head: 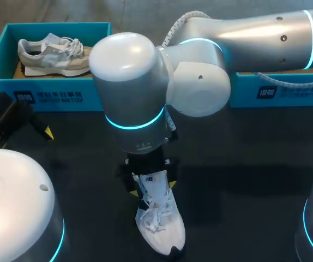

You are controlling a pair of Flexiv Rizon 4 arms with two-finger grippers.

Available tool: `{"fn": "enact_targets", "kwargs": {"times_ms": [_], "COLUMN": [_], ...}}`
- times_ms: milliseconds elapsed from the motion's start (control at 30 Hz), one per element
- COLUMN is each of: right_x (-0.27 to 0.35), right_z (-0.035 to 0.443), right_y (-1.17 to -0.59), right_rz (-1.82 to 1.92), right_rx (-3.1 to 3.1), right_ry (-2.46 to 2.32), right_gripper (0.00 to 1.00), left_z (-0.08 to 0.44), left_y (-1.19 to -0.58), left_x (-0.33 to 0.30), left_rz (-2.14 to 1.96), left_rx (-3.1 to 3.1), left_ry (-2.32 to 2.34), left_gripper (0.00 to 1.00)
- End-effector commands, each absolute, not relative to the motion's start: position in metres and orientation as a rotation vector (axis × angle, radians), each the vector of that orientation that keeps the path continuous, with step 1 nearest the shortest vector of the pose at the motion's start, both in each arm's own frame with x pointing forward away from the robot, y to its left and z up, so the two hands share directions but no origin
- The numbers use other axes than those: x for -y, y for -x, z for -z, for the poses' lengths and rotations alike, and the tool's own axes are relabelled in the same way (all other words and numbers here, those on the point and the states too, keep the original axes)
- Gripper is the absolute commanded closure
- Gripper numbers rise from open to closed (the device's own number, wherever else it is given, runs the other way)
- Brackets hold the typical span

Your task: Take the shoe out of the shoebox, open the shoe tongue, remove and reinsert the insole, then place the shoe into the shoebox

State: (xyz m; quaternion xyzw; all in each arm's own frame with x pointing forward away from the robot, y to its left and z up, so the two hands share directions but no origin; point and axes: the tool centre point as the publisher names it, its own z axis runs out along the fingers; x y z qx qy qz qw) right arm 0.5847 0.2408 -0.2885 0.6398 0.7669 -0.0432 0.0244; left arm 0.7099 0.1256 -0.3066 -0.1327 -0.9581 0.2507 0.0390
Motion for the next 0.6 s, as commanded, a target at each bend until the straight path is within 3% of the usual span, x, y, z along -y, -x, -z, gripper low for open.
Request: {"fn": "enact_targets", "kwargs": {"times_ms": [33, 600], "right_x": [-0.248, -0.234], "right_z": [0.288, 0.298], "right_y": [-0.579, -0.577], "right_rz": [0.144, 0.156], "right_rx": [-2.342, -2.316], "right_ry": [-1.991, -2.04], "right_gripper": [0.62, 0.74], "left_z": [0.306, 0.306], "left_y": [-0.709, -0.709], "left_x": [-0.126, -0.126], "left_rz": [-0.765, -0.765], "left_rx": [2.939, 2.939], "left_ry": [0.407, 0.407], "left_gripper": [0.0, 0.0]}}
